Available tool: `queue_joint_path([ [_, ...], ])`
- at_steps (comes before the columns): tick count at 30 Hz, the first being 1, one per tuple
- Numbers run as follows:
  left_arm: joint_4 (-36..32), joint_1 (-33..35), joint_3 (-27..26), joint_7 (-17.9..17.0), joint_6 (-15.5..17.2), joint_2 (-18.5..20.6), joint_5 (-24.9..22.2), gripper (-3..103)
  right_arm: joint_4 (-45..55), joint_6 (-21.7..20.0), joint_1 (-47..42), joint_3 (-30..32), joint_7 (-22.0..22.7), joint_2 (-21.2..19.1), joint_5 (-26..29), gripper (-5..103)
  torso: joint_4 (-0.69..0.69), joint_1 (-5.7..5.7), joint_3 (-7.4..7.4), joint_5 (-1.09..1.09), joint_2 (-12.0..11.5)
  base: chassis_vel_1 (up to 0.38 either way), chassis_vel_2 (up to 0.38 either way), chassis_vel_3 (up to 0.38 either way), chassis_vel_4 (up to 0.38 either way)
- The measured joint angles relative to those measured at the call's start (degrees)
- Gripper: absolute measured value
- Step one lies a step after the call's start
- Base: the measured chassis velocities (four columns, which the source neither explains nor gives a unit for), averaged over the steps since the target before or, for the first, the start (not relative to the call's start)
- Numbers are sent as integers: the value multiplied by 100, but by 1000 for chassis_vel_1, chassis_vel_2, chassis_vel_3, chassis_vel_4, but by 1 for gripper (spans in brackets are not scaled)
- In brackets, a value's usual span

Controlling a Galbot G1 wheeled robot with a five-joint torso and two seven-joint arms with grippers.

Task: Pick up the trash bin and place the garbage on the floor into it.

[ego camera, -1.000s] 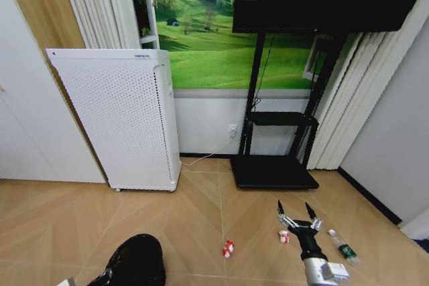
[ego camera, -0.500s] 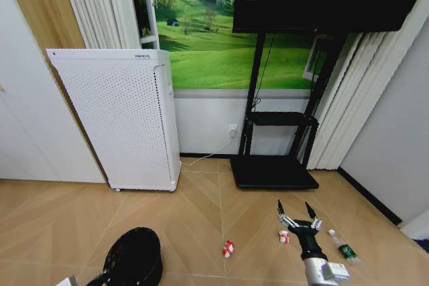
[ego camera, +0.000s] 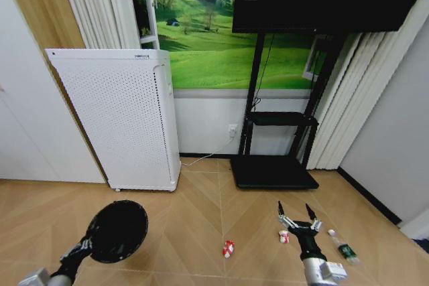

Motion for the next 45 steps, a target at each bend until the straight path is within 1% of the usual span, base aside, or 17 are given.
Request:
queue_joint_path([
  [6,-259,221,-222,21,-326,-167,265,7,-146,-4,56,-267,-26,-14,-96,100,0,0,0,0,1,14,12,-21,-8],
  [14,-378,367,-413,31,-513,-195,189,7,-336,-39,158,-533,-11,-60,-161,100,0,0,1,0,1,120,113,-100,-96],
  [19,-479,410,-414,16,-547,-231,186,7,-464,-176,283,-659,119,-93,-141,100,1,1,1,-2,1,201,207,-194,-217],
  [25,-690,433,-340,-46,-518,-236,144,7,-876,-534,586,-977,371,-188,-65,100,-2,1,1,-2,1,250,229,-224,-246],
  [28,-979,496,-320,-153,-399,-227,26,7,-1581,-758,1132,-1269,393,-293,-82,100,1,2,1,1,2,149,121,-126,-152],
  [30,-1031,511,-321,-169,-383,-227,10,7,-1714,-799,1214,-1317,395,-310,-91,100,1,2,1,-1,1,74,51,-49,-97],
  [31,-1150,546,-319,-190,-356,-229,-19,7,-2080,-982,1418,-1448,457,-358,-90,100,1,1,2,-1,1,0,0,0,0],
  [33,-1176,555,-319,-193,-352,-230,-23,7,-2154,-1028,1457,-1477,476,-367,-85,100,1,1,2,0,1,0,0,0,0],
  [34,-1306,594,-319,-205,-339,-239,-37,7,-2581,-1268,1668,-1656,604,-413,23,100,0,1,2,4,1,-83,-55,77,60],
  [35,-1415,636,-317,-214,-337,-261,-53,7,-2970,-1440,1868,-1791,707,-431,127,100,-2,1,1,0,1,-83,-64,73,60],
  [36,-1415,636,-317,-214,-337,-261,-53,7,-2970,-1440,1868,-1791,707,-431,127,100,-2,1,1,0,1,-83,-64,73,60],
  [37,-1544,698,-317,-211,-336,-308,-77,7,-3413,-1599,2107,-1931,806,-435,195,100,-3,2,2,1,1,-90,-42,44,33],
  [39,-1617,743,-318,-200,-340,-339,-83,7,-3708,-1653,2255,-2023,838,-423,209,100,-1,1,2,4,1,0,0,0,0],
  [41,-1710,846,-355,-190,-357,-409,-84,7,-4442,-1717,2593,-2193,869,-365,211,100,0,1,2,-1,1,0,0,0,0],
  [42,-1710,846,-355,-190,-357,-409,-84,7,-4442,-1717,2593,-2193,869,-365,211,100,0,1,2,-1,1,0,0,0,0],
  [43,-1735,921,-406,-180,-383,-457,-79,7,-4924,-1717,2827,-2248,875,-287,160,100,0,1,2,1,1,0,0,0,0],
  [45,-1740,969,-453,-166,-418,-489,-68,7,-5219,-1705,2971,-2249,882,-233,100,100,0,1,2,1,1,0,0,0,0],
])
